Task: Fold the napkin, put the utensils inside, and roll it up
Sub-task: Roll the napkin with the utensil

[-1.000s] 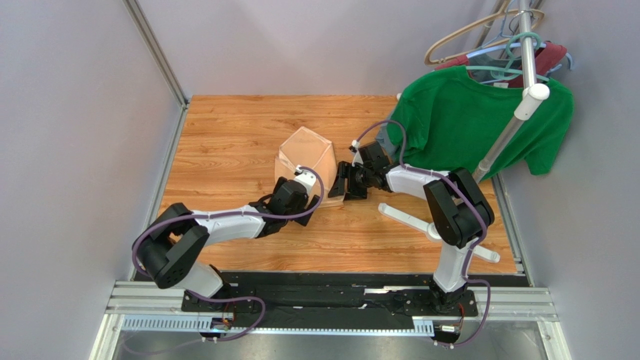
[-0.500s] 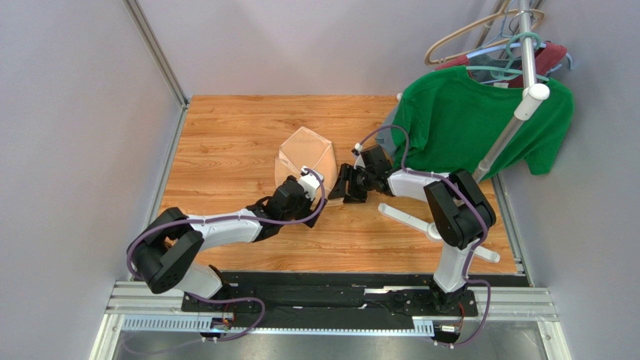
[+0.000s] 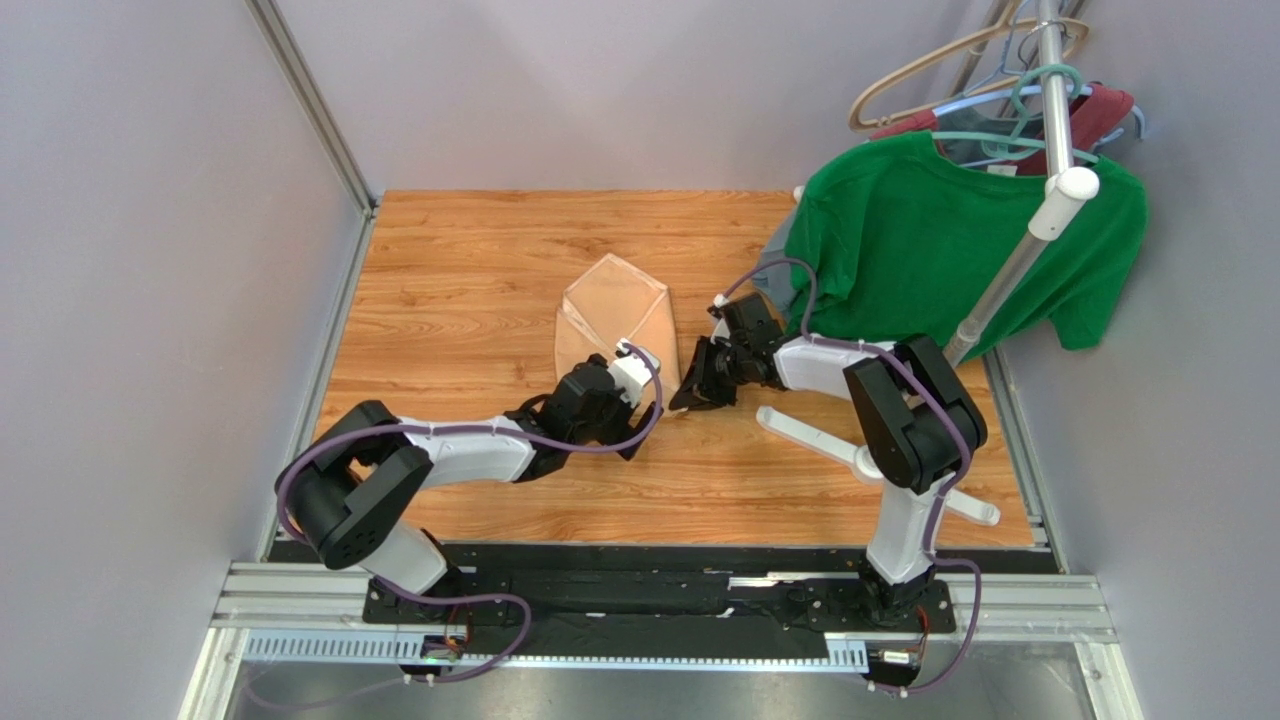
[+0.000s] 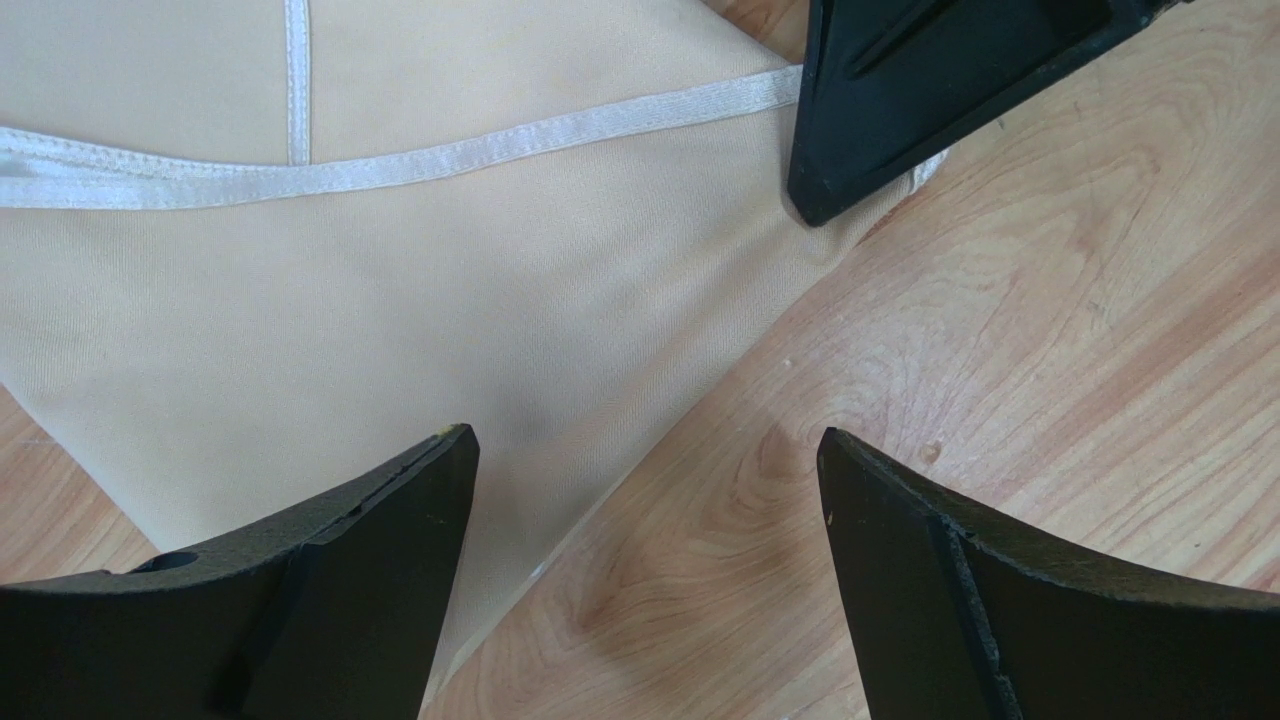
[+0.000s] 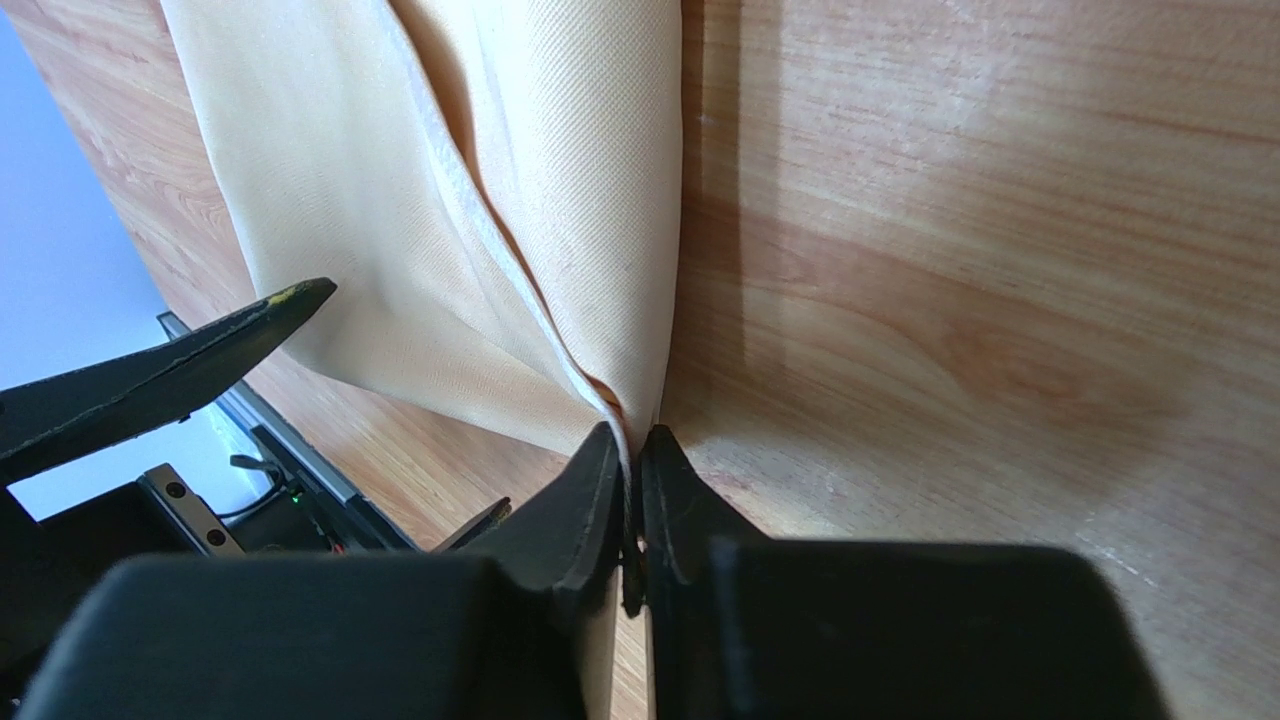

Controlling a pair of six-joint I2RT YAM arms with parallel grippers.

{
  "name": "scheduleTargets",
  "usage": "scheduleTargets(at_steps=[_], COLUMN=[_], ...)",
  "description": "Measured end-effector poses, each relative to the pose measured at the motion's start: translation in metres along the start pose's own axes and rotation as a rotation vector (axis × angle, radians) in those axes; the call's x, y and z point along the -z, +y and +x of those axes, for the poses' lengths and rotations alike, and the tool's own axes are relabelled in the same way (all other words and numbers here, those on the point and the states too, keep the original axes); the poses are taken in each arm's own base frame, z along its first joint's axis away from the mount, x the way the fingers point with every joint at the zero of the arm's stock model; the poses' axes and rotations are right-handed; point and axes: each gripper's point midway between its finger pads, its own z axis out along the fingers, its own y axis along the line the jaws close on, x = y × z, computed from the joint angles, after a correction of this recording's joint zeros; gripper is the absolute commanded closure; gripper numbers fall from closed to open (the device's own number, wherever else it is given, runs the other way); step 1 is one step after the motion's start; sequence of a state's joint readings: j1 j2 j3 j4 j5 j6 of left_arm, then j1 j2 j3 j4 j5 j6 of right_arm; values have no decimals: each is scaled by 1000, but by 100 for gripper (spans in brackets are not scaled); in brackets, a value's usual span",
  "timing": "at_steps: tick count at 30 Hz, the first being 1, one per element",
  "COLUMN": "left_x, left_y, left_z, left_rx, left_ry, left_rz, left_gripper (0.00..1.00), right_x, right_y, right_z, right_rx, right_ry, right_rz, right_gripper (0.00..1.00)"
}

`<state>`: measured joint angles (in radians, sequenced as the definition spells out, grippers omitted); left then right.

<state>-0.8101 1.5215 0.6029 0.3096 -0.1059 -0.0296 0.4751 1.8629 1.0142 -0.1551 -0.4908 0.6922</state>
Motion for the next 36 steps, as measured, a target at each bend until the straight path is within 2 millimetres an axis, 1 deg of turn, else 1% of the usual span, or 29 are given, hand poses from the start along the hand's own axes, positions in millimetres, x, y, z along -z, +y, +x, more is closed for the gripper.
scheduleTargets(at_steps=[1, 2, 5, 8, 16, 21, 26, 32, 36], left_x=[0, -1, -3, -6, -10, -11, -11, -15, -18], left_y=[0, -1, -4, -6, -6, -7, -14, -9, -7], left_z=[-1, -1, -2, 2, 11, 8, 1, 3, -1], left_rx=[-2, -4, -11, -24, -48, -75, -120, -153, -176], left_ry=[-3, -6, -14, -2, 25, 15, -14, -15, -33], left_rz=[2, 5, 20, 29, 13, -19, -35, -85, -121], left_gripper=[7, 7, 7, 7, 7, 7, 6, 6, 6], right_x=[0, 1, 2, 2, 6, 10, 14, 17, 17], right_y=[0, -1, -3, -5, -1, 6, 8, 9, 9], right_z=[0, -1, -5, -10, -11, -13, -15, -15, -14], right_rx=[-8, -22, -48, -80, -128, -139, -151, -159, -164], right_ry=[2, 7, 14, 24, 60, 77, 91, 101, 109], right_rz=[-1, -2, -11, -22, -63, -90, -90, -91, -93], right_gripper=[99, 100, 100, 100, 100, 100, 100, 100, 100])
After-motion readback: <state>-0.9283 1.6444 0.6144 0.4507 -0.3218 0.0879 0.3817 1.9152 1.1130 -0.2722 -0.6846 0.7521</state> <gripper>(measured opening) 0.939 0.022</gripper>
